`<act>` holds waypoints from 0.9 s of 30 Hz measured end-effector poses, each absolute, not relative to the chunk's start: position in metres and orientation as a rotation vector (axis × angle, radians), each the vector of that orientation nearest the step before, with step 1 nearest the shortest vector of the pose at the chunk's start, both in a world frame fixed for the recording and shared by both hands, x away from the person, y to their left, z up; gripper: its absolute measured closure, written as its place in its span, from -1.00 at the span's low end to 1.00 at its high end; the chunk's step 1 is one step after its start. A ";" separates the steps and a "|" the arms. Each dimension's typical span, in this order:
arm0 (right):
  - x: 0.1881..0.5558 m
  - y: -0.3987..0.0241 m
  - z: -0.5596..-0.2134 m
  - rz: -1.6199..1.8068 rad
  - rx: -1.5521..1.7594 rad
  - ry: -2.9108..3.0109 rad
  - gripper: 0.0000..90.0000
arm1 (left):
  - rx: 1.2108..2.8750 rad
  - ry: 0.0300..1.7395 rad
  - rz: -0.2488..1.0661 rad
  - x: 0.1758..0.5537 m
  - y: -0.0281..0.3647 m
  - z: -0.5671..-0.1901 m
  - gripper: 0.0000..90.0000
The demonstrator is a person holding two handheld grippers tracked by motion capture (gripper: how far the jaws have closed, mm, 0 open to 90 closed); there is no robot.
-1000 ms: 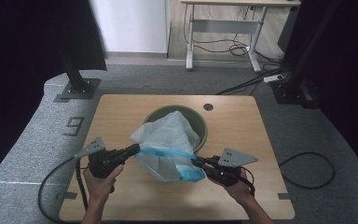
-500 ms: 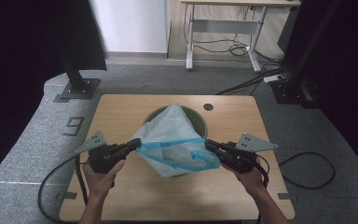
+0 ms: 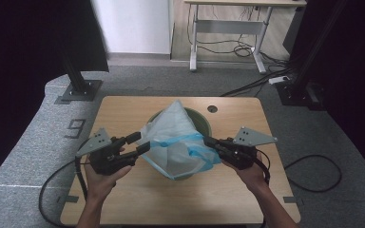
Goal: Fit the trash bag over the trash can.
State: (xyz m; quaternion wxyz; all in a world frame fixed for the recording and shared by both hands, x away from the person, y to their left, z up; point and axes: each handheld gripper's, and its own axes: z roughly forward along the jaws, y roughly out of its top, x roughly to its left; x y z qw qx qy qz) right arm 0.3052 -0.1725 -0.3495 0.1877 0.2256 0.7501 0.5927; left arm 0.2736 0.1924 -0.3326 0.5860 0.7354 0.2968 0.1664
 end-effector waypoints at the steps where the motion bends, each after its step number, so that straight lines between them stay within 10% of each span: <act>1: 0.306 -0.171 -0.350 1.669 0.639 2.117 0.97 | 1.734 0.684 0.391 0.274 0.188 -0.332 -0.09; 9: 0.310 -0.165 -0.348 1.684 0.648 2.143 0.97 | 1.846 0.690 0.369 0.293 0.155 -0.336 -0.26; 19: 0.311 -0.166 -0.350 1.692 0.647 2.140 0.95 | 1.877 0.724 0.325 0.309 0.141 -0.343 0.65; 27: 0.297 -0.183 -0.343 1.735 0.660 2.051 0.40 | 1.871 0.743 0.293 0.315 0.137 -0.344 0.98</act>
